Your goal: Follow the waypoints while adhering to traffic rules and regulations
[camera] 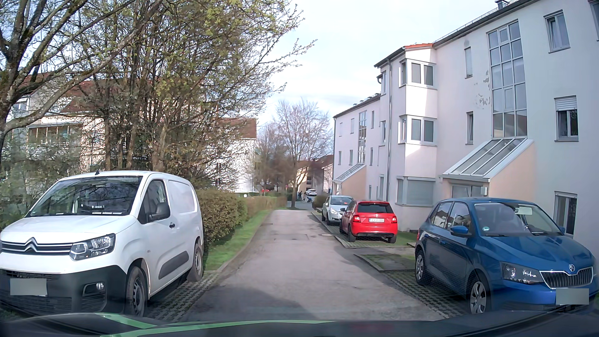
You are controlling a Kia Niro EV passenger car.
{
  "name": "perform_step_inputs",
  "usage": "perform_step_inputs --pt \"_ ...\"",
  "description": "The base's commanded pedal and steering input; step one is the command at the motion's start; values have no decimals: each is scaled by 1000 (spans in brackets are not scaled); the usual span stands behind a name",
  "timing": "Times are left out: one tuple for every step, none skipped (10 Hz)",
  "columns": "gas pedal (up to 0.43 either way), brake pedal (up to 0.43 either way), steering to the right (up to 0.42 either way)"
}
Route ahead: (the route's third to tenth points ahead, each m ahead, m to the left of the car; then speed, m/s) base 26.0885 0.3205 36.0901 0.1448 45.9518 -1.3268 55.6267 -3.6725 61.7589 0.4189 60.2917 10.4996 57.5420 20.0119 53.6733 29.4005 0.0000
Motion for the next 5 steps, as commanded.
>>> perform_step_inputs --pt "0 549 6" --pt "0 555 6" --pt "0 555 6" --pt "0 555 6" --pt "0 549 6"
